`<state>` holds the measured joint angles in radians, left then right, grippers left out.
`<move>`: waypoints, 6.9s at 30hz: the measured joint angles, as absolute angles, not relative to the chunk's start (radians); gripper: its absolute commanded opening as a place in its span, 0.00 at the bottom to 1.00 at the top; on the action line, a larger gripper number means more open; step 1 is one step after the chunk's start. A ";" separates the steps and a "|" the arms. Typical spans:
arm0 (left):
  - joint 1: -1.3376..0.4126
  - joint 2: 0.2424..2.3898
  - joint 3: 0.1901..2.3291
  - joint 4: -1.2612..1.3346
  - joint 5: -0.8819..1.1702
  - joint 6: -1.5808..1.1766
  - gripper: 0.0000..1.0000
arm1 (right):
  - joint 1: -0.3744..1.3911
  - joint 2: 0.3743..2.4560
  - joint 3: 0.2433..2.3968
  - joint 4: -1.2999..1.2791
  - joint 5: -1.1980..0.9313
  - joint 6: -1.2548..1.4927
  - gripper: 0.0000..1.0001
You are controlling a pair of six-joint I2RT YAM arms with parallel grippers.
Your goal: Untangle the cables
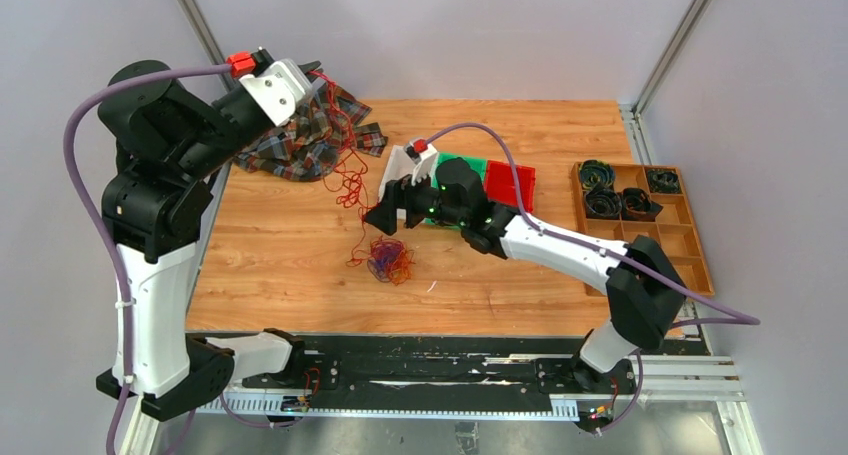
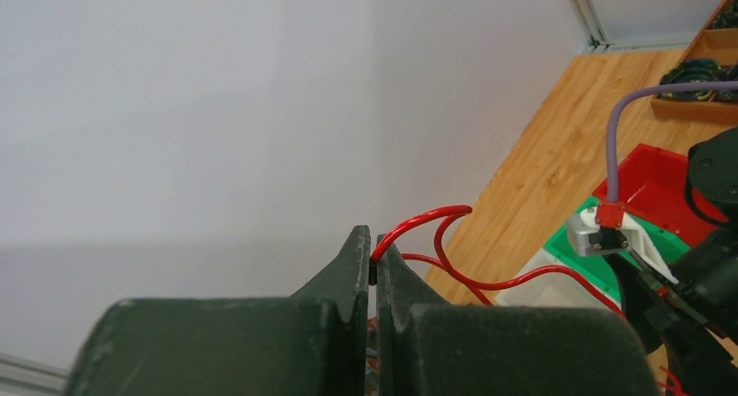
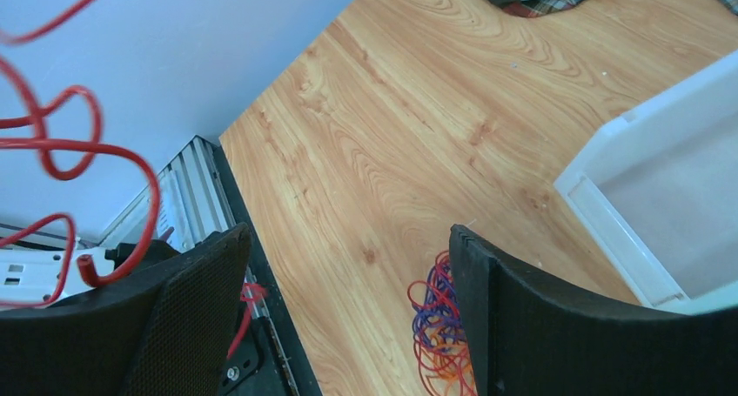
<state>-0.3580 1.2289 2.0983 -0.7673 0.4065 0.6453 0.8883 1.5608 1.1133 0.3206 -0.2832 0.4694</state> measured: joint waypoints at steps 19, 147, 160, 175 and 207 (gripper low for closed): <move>-0.358 1.207 2.045 -0.765 0.392 0.674 0.00 | 0.931 1.454 0.953 0.397 -0.246 0.518 0.84; -0.361 1.328 2.308 -0.300 -0.059 0.992 0.00 | 1.022 1.383 0.603 0.434 -0.023 0.504 0.01; -0.361 1.279 2.292 -0.297 0.055 0.967 0.00 | 1.022 1.213 0.503 0.331 0.028 0.568 0.00; -0.362 1.240 2.080 -0.528 0.239 0.696 0.00 | 1.021 0.917 0.682 0.131 0.058 0.344 0.01; -0.362 1.274 2.017 -0.587 0.429 0.542 0.00 | 1.007 0.795 0.792 -0.036 0.189 0.157 0.01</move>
<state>-0.3618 1.2739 2.0171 -0.5873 0.4290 0.5415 1.0073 0.7948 0.7918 -0.0357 0.1886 0.1566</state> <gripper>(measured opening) 0.027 0.006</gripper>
